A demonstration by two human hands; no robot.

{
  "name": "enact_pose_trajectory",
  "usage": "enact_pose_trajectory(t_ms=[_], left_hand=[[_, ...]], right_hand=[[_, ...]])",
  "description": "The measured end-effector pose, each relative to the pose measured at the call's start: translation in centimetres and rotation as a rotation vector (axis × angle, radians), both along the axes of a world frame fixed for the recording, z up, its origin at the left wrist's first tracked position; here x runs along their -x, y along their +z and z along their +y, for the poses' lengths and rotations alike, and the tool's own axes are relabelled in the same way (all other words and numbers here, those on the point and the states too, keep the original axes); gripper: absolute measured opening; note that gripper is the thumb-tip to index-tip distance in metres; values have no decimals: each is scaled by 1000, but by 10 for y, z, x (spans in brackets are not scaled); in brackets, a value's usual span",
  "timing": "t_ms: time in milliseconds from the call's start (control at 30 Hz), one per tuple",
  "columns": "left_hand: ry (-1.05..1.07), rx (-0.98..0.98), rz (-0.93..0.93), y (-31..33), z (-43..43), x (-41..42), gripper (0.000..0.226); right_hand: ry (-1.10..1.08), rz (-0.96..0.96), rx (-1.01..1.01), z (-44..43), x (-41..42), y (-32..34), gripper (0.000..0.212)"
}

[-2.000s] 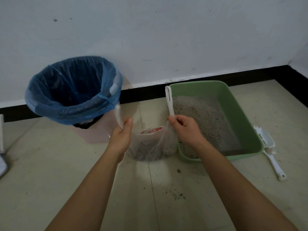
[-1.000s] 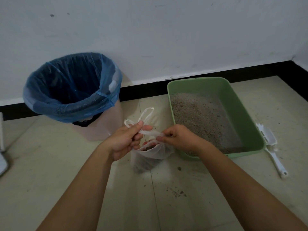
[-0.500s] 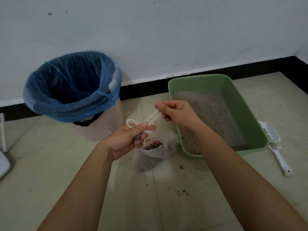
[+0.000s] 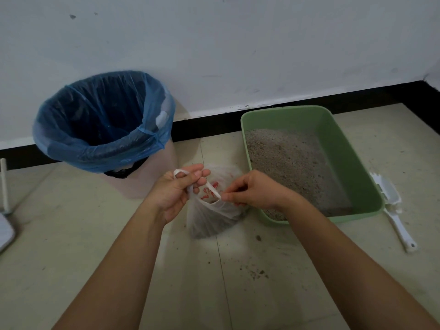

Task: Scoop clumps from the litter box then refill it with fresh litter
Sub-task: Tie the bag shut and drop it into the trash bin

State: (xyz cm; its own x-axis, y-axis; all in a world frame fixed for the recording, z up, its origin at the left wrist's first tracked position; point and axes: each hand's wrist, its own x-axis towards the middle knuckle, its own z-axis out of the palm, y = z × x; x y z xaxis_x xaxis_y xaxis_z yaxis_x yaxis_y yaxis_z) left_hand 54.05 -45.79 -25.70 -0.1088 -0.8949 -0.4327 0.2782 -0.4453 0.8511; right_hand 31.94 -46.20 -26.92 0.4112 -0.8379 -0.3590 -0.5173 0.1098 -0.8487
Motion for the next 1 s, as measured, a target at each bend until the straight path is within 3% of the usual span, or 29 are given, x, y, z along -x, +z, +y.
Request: enact_pose_trajectory(t_ms=[100,167,267,300,367,433,500,633,800,1000], left_hand=[[-42,51,-139,7,2,-5,21],[-85,77,-227,12,4,-8,20],[-142,120,-299,17,6,-9,20],[-151,132,-311,19,6,-8,19],[-134,153,-353,20,5,-8,17],[-45,166,-459,16,3,-7,14],[86,175,-508,8,0,-6,14],[311,124,-238,-7,-4,0,17],[362,9,205,-12,-1,9,21],[366,-1,286,-13,2,11,19]], right_hand=[[-56,89,155,-9,-3,-1,18],[-119,181,322,-16,-9,-5,38],[24,252,334,-22,-22,-16,67],[64,248,325,-23,-27,-22,68],[27,241,378,-26,-31,-32,44],[-66,219,450,-25,-28,-34,23],[-88,179,469,-21,-26,-30,18],[-43,44,253,-8,-24,-21,18],[33,8,-106,-3,-23,-33,26],[-25,-88,-272,-5,-13,-34,26]])
